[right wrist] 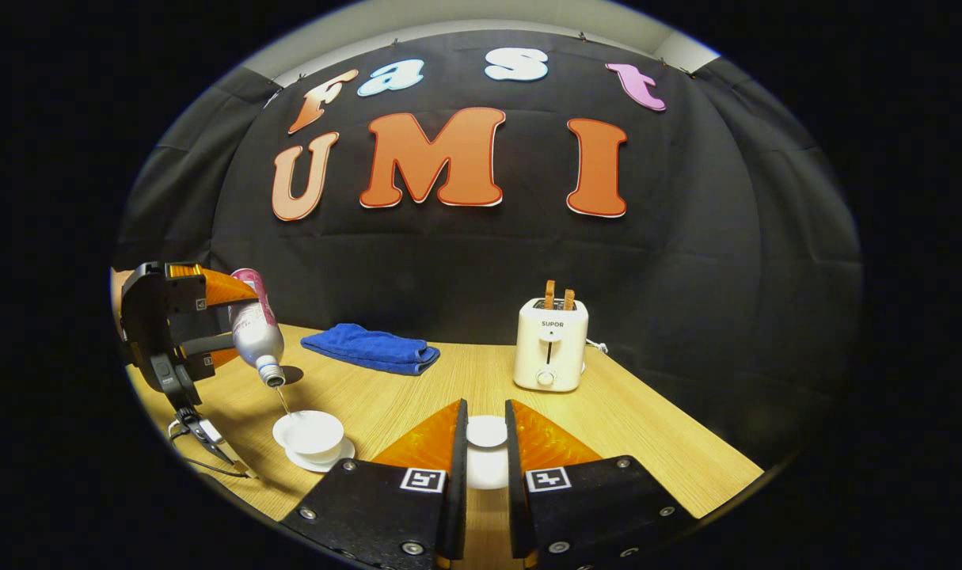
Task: Open the teacup lid with one hand, grasp the water bottle and pour water into the teacup with the other hand; after pouring, place the water bottle on the coaster and then close the teacup lid.
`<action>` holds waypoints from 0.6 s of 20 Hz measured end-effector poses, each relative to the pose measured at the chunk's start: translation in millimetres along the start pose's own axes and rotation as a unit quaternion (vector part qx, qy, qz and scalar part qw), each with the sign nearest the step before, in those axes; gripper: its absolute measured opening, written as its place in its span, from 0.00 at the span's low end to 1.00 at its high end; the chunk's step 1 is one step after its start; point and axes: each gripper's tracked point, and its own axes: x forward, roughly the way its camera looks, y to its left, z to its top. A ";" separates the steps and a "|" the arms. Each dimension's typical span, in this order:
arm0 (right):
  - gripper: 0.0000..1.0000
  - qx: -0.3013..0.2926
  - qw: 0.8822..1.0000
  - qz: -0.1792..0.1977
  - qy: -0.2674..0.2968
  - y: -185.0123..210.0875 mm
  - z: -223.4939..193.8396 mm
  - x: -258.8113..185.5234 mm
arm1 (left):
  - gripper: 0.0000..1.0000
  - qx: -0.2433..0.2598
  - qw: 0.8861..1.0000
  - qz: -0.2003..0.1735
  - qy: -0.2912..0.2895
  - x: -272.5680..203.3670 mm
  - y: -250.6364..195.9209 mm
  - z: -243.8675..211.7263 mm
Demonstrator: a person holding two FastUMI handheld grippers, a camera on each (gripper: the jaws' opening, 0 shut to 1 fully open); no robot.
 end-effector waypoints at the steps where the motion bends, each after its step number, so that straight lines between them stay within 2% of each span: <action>1: 0.23 0.000 1.000 0.000 0.000 -0.3 0.2 -0.6 | 0.82 0.002 1.000 0.002 0.000 -0.2 1.4 -0.7; 2: 0.23 0.001 1.000 0.000 0.000 -0.7 0.8 0.0 | 0.84 0.004 1.000 0.004 -0.001 1.5 4.0 -0.3; 7: 0.23 -0.006 1.000 0.005 -0.002 0.6 0.7 -0.9 | 0.84 0.018 1.000 0.013 -0.009 3.6 10.1 4.9; 8: 0.23 -0.007 1.000 0.006 -0.002 0.6 1.0 -1.3 | 0.82 0.020 1.000 0.015 -0.010 3.1 11.2 6.4; 9: 0.23 -0.008 1.000 0.007 -0.001 0.8 1.1 -1.2 | 0.85 0.023 1.000 0.015 -0.011 3.2 10.6 7.4; 12: 0.23 -0.005 1.000 0.006 0.000 0.3 0.7 -0.1 | 0.84 0.030 0.999 0.020 -0.016 5.7 17.5 8.4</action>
